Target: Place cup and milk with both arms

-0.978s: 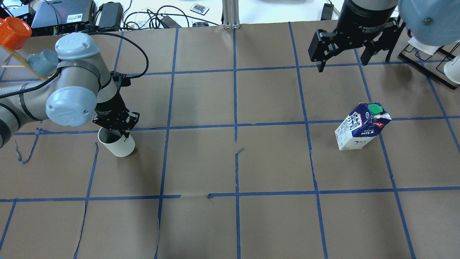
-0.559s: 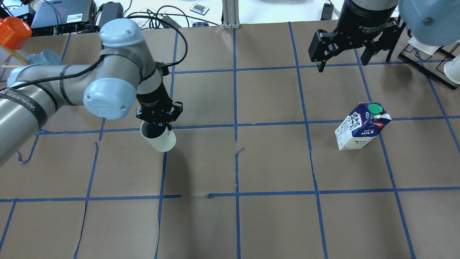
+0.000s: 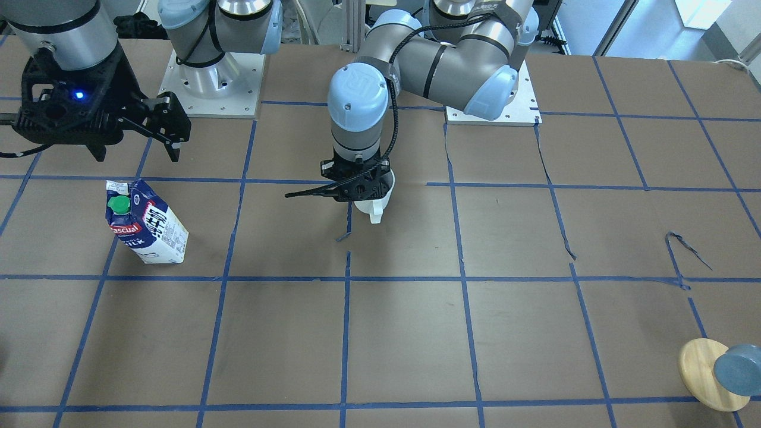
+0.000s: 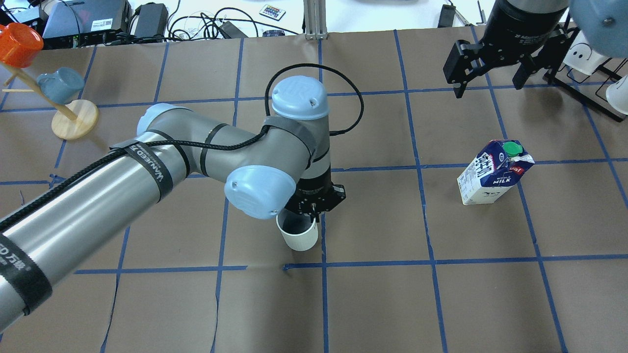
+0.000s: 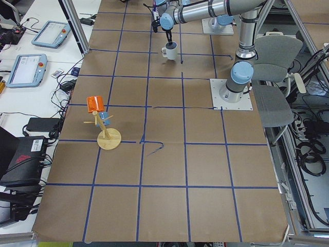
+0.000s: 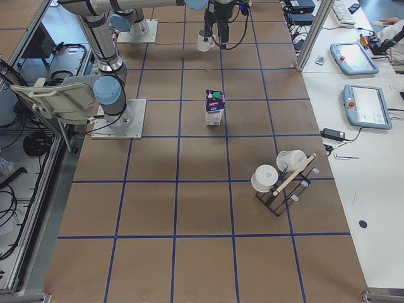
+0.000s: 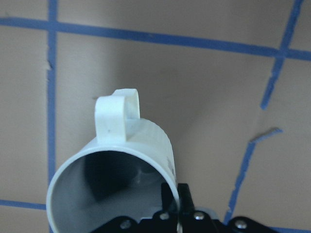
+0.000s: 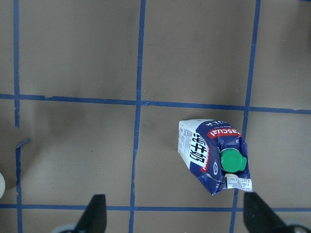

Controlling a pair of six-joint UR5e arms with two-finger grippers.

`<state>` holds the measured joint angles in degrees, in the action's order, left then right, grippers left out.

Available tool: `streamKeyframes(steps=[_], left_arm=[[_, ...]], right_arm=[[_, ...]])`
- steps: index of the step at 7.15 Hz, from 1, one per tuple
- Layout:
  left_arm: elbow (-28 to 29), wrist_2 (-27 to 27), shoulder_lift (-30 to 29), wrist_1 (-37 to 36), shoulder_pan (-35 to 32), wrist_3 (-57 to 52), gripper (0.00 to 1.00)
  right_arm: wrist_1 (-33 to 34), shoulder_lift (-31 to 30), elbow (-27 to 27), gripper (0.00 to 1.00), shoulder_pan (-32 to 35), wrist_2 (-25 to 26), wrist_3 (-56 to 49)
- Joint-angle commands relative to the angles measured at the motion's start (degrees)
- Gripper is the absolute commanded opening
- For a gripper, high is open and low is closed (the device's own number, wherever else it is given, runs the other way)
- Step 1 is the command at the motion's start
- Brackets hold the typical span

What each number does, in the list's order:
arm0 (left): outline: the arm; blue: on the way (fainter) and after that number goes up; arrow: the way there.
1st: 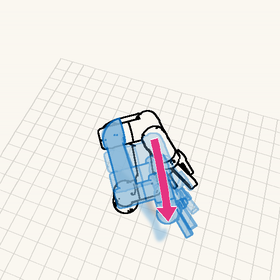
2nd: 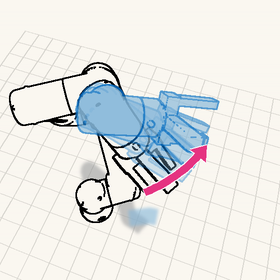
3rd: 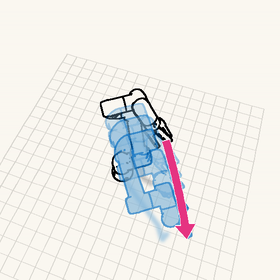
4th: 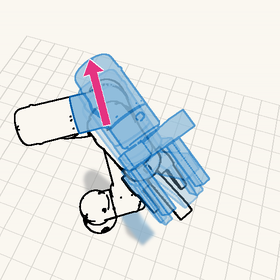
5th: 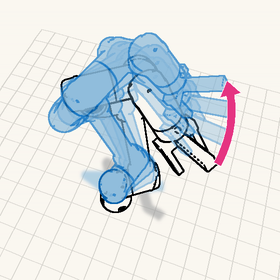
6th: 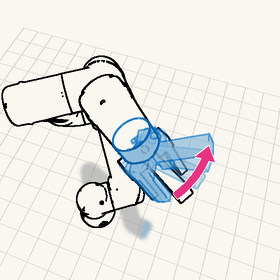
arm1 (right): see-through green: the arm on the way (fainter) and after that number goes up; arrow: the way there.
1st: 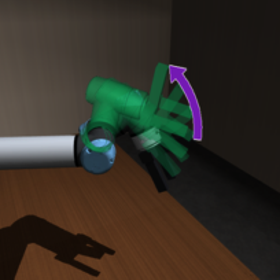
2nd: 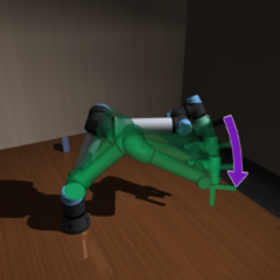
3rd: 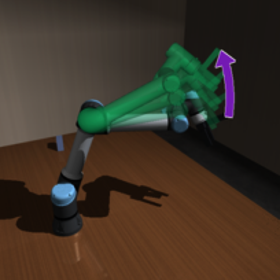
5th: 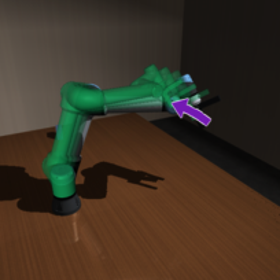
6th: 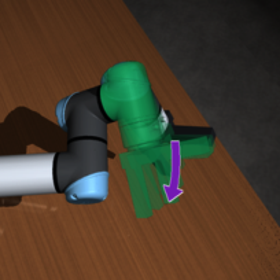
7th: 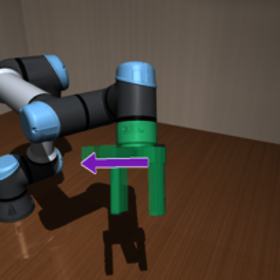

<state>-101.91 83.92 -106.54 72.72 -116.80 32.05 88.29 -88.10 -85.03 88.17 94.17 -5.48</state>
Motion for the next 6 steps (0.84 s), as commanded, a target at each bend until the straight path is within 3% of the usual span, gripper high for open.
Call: streamKeyframes(steps=[1, 2, 3, 4, 6], left_arm=[[-0.4, -1.1, -1.7, -3.1, -3.2, 2.9, 0.00], [-0.3, -1.0, -2.3, -3.4, -3.2, 2.9, 0.00], [-0.6, -0.9, -1.5, -3.4, -3.2, 2.8, 0.82], [-0.1, -0.9, -0.4, -3.2, -3.1, 2.8, 1.00], [0.9, 0.5, 1.9, -2.8, -1.1, -2.0, 1.00]], right_arm=[[0.0, -0.9, -1.2, 1.00, -0.3, -0.1, 0.4], [0.4, -1.3, -2.0, 1.00, -0.3, -0.2, 0.0], [4.2, -0.8, -3.5, 1.00, -1.3, 0.0, -0.8], [7.9, -0.7, -6.3, 1.00, -4.7, 0.4, -5.9], [11.6, -0.5, -11.2, 1.00, -11.4, -0.5, -10.5]])
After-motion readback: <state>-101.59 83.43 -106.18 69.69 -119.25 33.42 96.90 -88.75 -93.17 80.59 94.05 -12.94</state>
